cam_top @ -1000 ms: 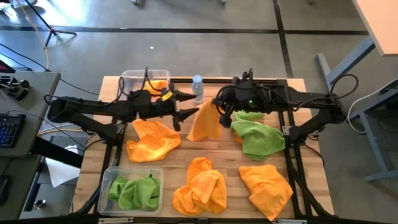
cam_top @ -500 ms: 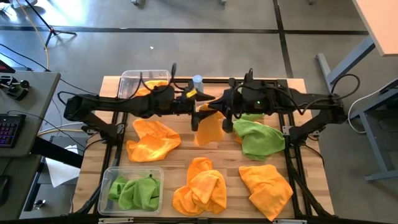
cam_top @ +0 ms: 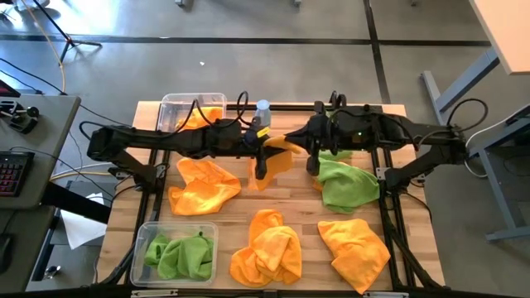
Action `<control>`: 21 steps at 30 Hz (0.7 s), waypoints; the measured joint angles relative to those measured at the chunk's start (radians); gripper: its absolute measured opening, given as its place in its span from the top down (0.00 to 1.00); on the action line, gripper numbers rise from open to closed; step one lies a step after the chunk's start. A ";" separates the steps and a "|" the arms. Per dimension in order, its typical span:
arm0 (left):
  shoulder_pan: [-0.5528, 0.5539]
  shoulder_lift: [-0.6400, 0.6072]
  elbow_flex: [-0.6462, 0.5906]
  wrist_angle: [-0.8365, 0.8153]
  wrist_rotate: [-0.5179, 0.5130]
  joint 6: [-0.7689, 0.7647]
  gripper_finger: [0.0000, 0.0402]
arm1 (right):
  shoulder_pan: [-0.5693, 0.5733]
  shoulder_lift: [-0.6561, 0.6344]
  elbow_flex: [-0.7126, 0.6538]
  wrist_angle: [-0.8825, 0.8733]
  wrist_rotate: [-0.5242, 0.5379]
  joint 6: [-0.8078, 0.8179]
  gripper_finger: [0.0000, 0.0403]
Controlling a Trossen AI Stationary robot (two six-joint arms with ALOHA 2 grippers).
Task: Sort microfiber towel by color & place in baskets
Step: Put the yellow microfiber towel into the top transparent bin
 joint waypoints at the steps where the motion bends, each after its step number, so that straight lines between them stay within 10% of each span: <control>1: 0.000 -0.006 0.000 -0.012 -0.003 0.000 0.97 | -0.003 -0.003 0.000 -0.020 0.000 0.002 0.99; 21: 0.213 -0.340 -0.001 -0.311 -0.134 0.165 1.00 | -0.011 -0.001 0.000 -0.365 0.127 0.229 0.71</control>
